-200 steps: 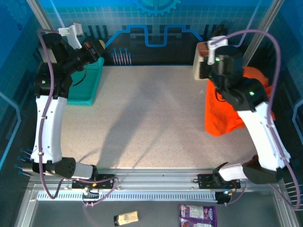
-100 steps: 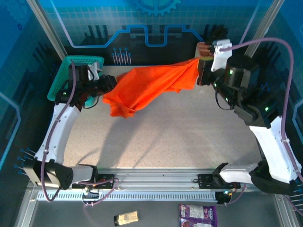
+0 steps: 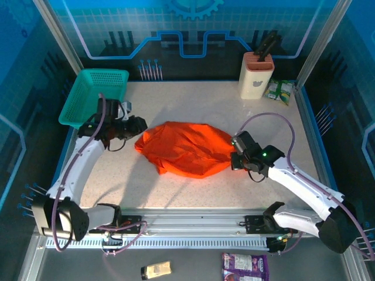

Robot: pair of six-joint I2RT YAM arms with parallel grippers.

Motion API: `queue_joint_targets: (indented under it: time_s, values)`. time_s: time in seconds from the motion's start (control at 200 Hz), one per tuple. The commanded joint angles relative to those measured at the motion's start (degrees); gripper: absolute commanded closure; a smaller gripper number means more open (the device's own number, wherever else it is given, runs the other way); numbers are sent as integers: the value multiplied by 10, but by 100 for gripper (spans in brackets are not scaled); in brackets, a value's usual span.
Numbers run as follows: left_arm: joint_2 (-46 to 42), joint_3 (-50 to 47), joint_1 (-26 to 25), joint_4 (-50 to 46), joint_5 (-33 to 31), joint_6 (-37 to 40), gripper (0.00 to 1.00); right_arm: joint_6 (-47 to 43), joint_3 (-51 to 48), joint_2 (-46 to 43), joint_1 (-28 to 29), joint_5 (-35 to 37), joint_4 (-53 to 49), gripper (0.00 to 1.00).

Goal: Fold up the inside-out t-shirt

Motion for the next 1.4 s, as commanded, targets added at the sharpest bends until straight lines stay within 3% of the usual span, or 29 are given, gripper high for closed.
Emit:
queue_joint_targets:
  time_s: [0.0, 0.2, 0.42, 0.71, 1.086, 1.281, 1.396]
  values:
    - [29, -10, -17, -27, -6, 21, 72, 29, -14, -21, -13, -6, 37, 100]
    - [102, -31, -23, -19, -3, 34, 70, 22, -12, -16, -24, -12, 37, 100]
    - [177, 30, -69, -45, 0, 88, 70, 20, -9, -18, -26, -12, 38, 100]
    - [283, 94, -82, -22, -3, 111, 66, 24, -6, -23, -28, -12, 34, 100]
    - [385, 154, -83, -42, -24, 132, 53, 31, -2, -35, -29, -7, 23, 100]
    - [397, 141, -84, -16, 54, 136, 52, 32, 4, -35, -29, -6, 18, 100]
    - [378, 127, -87, 1, 64, 130, 55, 33, 6, -35, -29, -6, 15, 100]
